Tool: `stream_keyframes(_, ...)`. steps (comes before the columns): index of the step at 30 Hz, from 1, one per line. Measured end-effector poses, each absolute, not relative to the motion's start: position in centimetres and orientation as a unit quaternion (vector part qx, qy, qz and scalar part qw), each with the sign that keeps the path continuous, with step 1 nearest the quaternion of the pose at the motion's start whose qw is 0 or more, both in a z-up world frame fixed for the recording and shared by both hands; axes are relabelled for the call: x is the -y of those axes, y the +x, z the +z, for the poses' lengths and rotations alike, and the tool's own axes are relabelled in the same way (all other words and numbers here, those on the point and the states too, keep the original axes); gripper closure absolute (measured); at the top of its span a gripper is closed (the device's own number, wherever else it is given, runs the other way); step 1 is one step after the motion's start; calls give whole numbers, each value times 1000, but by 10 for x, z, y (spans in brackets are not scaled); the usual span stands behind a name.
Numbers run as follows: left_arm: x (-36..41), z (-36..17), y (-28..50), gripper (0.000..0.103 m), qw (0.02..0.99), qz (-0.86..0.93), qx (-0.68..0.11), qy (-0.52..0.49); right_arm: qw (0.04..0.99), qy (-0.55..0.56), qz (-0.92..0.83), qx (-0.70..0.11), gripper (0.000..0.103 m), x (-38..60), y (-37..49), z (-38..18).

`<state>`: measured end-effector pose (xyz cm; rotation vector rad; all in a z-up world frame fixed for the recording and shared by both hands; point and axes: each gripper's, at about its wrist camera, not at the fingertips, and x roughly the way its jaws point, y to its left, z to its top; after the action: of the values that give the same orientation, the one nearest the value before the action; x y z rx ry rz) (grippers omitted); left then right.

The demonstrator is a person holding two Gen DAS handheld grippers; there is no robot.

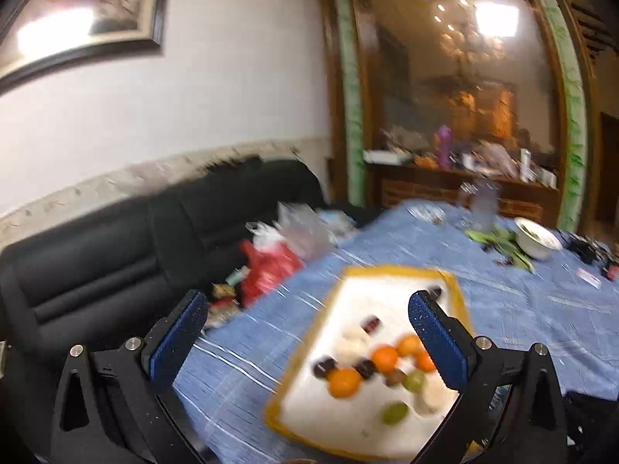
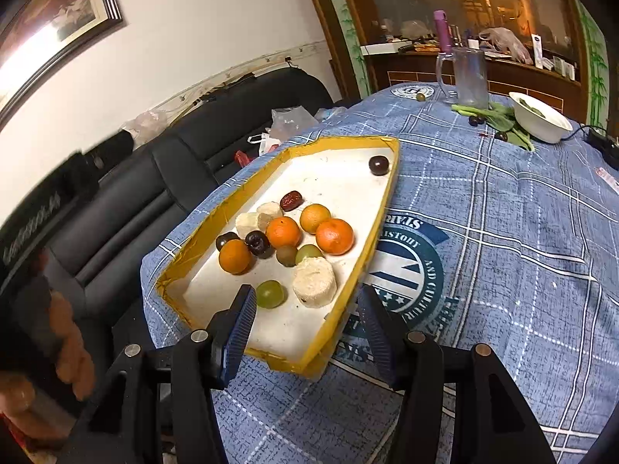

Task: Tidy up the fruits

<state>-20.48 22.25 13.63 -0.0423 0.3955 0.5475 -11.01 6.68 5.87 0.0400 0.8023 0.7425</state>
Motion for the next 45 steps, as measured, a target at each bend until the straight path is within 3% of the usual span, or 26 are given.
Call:
stream_keyframes(13,-206,109,-188,0,936,190,-290,-51,883,-3,286,-372,28,-49,-112,61)
stream_keyframes(45,-227,79,-175,0,908,164,-371,-107,880,-59,255,-396,22,-76,-103,48)
